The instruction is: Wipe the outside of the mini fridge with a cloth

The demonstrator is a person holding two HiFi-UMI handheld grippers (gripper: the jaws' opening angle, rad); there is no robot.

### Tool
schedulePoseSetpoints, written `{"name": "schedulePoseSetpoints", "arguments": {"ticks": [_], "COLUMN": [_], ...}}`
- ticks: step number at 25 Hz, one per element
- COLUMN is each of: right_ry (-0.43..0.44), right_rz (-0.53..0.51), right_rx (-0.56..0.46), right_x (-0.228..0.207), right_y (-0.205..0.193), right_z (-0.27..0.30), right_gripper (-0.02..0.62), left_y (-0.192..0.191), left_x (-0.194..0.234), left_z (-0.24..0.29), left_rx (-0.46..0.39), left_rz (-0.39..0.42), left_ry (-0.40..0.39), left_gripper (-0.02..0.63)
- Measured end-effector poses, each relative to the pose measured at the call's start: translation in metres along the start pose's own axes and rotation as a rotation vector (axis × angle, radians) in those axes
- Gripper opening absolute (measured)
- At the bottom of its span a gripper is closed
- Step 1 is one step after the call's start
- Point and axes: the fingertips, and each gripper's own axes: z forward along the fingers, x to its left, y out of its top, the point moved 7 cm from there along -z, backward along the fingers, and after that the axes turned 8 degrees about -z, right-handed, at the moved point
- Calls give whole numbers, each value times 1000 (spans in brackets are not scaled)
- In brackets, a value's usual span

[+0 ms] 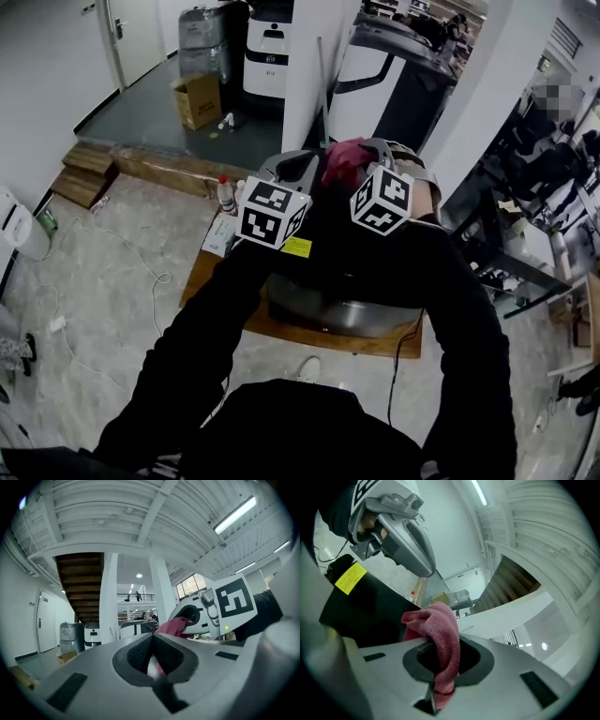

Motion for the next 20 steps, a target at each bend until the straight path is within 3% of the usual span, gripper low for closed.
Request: {"name": "schedulePoseSetpoints", "arguments": {"ticks": [5,12,16,20], "right_ry": [80,196,249,247], "right_rz": [-35,-26,-111,-207], "right_rx": [-13,-7,-25,-52], "right_x": [11,45,63,77], "right_y": [-23,-42,-36,-22], "right_z": [58,130,151,147], "right_gripper": [44,44,44,40], "left_y": [-15,-40,-42,-48], "left_x": [17,19,24,23], "left_z": [32,69,71,60], "left_rx": [30,82,81,85], "left_rz": [-9,-41,-67,-85], "left_ry": [72,56,63,34], "left_gripper": [6,6,6,6]}}
